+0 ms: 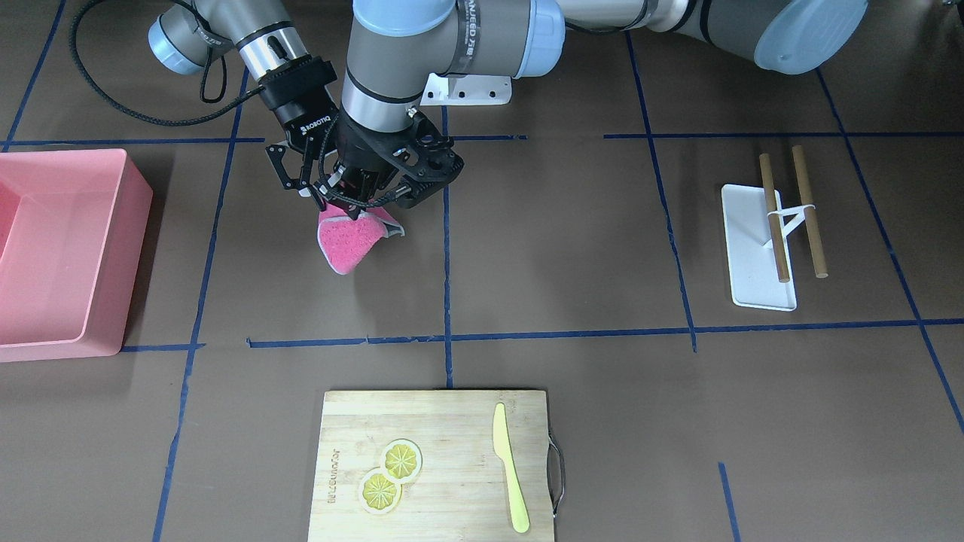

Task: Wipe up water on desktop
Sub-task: 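Bring the right gripper to the hanging cloth and close on it, then open the left gripper and withdraw it while the right gripper holds the cloth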

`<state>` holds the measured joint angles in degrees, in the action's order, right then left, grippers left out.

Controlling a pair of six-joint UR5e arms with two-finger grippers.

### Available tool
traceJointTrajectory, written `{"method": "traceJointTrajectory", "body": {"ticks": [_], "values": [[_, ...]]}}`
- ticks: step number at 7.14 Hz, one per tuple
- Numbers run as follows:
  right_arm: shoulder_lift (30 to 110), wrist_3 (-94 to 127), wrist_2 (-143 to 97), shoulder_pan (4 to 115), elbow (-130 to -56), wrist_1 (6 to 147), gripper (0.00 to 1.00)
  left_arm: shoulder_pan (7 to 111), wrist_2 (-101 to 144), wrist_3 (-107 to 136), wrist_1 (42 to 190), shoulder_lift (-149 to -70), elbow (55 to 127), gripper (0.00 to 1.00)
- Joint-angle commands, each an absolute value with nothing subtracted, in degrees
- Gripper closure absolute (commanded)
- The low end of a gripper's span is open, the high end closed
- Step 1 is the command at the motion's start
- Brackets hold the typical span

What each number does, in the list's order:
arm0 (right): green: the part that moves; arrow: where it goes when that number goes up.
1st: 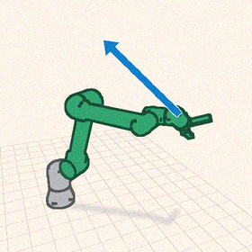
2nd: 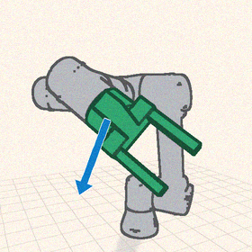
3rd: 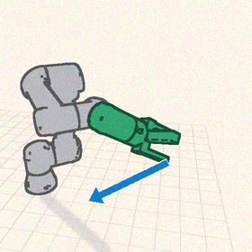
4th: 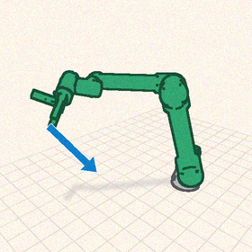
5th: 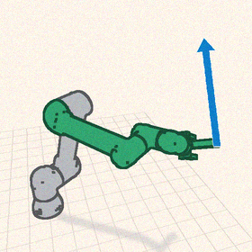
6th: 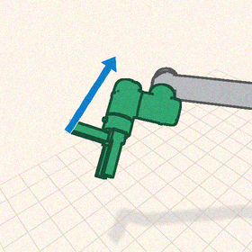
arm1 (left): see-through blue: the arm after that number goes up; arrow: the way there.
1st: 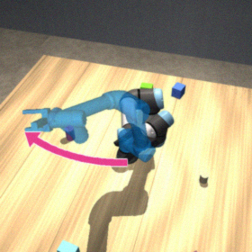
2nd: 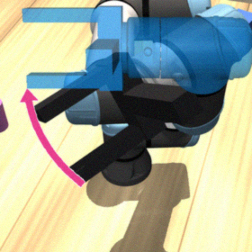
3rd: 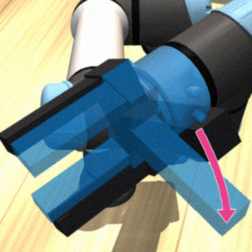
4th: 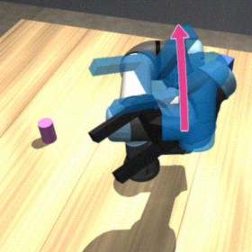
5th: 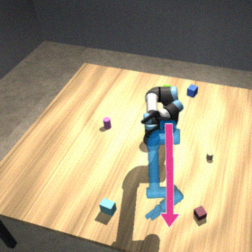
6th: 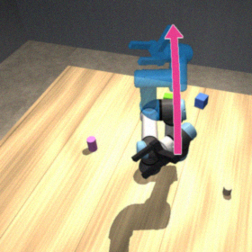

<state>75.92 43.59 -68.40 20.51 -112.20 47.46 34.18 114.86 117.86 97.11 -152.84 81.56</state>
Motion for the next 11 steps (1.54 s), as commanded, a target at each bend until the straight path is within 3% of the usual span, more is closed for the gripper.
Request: {"method": "traceJointTrajectory", "body": {"ticks": [1,2,5,7,8,9,10,11], "values": [[76.02,43.59,-67.85,20.48,-112.15,47.46,0.14,34.10,115.75,117.86,97.12,-152.67,82.00,0.98],[76.11,43.59,-67.76,20.48,-112.15,47.46,0.24,34.10,115.75,117.77,97.12,-152.58,82.00,0.98],[76.64,43.59,-65.75,20.57,-112.15,47.81,0.79,34.10,115.75,117.25,97.29,-152.58,82.00,0.95],[77.78,40.28,-63.74,20.22,-112.24,47.81,0.94,34.10,115.75,117.16,97.29,-152.58,82.00,0.85],[77.70,39.99,-62.50,19.78,-112.15,47.81,0.96,34.10,115.75,116.98,97.29,-152.40,82.79,0.54],[77.70,39.99,-62.14,19.69,-112.15,47.90,0.97,34.45,115.75,114.81,97.21,-150.66,86.45,0.33],[77.78,40.25,-62.31,19.60,-112.24,48.42,0.98,35.32,115.58,112.78,97.12,-147.43,91.53,0.17],[78.31,40.69,-62.49,19.60,-112.50,51.30,0.99,37.68,115.75,112.33,97.21,-144.87,94.28,0.16]]}}
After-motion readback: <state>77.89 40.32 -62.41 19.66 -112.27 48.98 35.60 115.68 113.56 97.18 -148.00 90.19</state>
